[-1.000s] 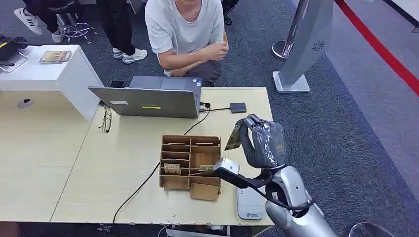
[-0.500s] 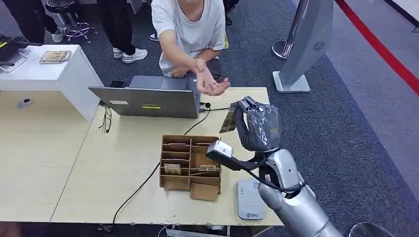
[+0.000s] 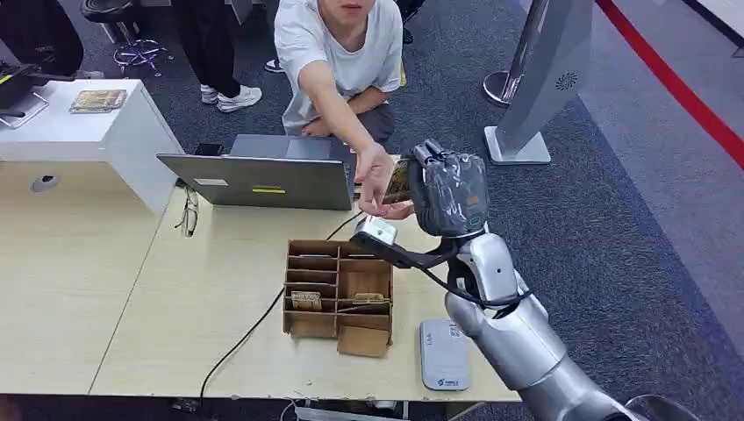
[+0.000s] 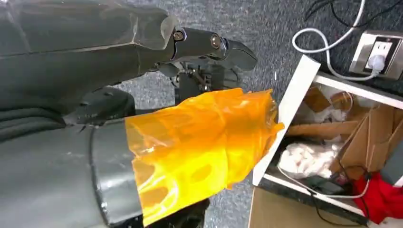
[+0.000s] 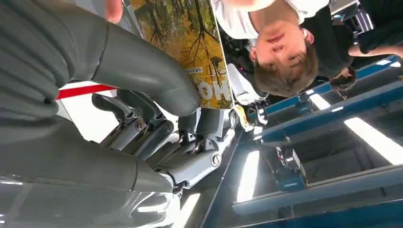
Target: Pass the card to the sensor for recognition and then transmit it.
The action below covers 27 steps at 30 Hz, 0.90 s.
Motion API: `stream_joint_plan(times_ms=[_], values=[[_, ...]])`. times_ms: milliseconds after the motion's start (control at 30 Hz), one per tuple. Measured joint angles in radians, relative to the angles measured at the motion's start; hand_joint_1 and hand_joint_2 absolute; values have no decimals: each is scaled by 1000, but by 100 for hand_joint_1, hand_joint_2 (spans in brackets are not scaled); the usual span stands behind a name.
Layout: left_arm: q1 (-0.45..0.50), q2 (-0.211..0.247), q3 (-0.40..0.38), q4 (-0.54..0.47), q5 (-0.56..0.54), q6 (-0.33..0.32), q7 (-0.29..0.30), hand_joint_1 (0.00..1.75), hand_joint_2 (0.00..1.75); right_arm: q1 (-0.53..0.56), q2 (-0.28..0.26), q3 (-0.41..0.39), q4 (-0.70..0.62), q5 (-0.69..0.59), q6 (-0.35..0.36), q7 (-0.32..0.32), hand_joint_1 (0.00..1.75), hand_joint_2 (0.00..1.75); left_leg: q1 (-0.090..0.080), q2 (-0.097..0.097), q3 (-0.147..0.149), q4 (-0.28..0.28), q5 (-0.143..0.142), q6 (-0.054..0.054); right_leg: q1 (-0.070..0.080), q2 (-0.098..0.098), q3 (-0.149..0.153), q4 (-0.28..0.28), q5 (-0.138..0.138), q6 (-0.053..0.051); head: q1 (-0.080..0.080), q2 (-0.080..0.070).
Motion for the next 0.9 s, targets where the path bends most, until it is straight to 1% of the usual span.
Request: stream_joint_plan(times_ms=[33, 167, 367, 400, 433, 467, 533, 733, 767, 900], values=[[-1, 2, -10, 1, 9, 4, 6, 0, 0, -3, 5, 1, 6, 0, 3, 1, 175, 175, 0, 0, 0, 0, 0, 0, 0, 0, 0, 0, 0, 0, 0, 0], [0, 15, -47, 16, 42, 5, -1, 0, 0, -4, 14, 7, 30, -7, -13, -10, 175, 175, 0, 0, 0, 0, 0, 0, 0, 0, 0, 0, 0, 0, 0, 0], [10, 25, -93, 16, 57, 8, 14, 0, 0, 1, 15, 20, 31, -14, -5, 1, 175, 175, 0, 0, 0, 0, 0, 0, 0, 0, 0, 0, 0, 0, 0, 0], [14, 27, -101, 16, 61, 8, 16, 0, 0, 4, 15, 21, 31, -16, -4, 1, 159, 175, 0, 0, 0, 0, 0, 0, 0, 0, 0, 0, 0, 0, 0, 0], [17, 30, -108, 16, 65, 8, 18, 0, 0, 7, 15, 22, 30, -15, -3, 1, 94, 175, 0, 0, 0, 0, 0, 0, 0, 0, 0, 0, 0, 0, 0, 0], [23, 32, -116, 16, 71, 8, 16, 0, 0, 12, 15, 23, 30, -11, -6, -3, 0, 175, 0, 0, 0, 0, 0, 0, 0, 0, 0, 0, 0, 0, 0, 0], [31, 37, -130, 16, 87, 1, 12, 0, 0, 21, 15, 23, 30, -1, -10, -8, 0, 175, 0, 0, 0, 0, 0, 0, 0, 0, -1, 0, 0, 0, 0, 0], [48, 45, -174, 8, 113, 2, 35, 0, 0, 33, 15, 24, 17, 17, -2, 4, 0, 175, 0, 0, 0, 0, 0, 0, 0, 0, -1, 0, 0, 0, 0, 0], [49, 45, -179, 5, 114, 2, 37, 0, 0, 34, 15, 25, 16, 18, -2, 4, 0, 0, 0, 0, 0, 0, 0, 0, 0, 0, 0, 0, 0, 0, 0, 0], [57, 51, -203, -3, 125, 11, 41, 0, 0, 47, 13, 26, 13, 16, -5, -5, 0, 0, 0, 0, 0, 0, 0, 0, 0, 0, 0, 0, 0, 0, 0, 0]])
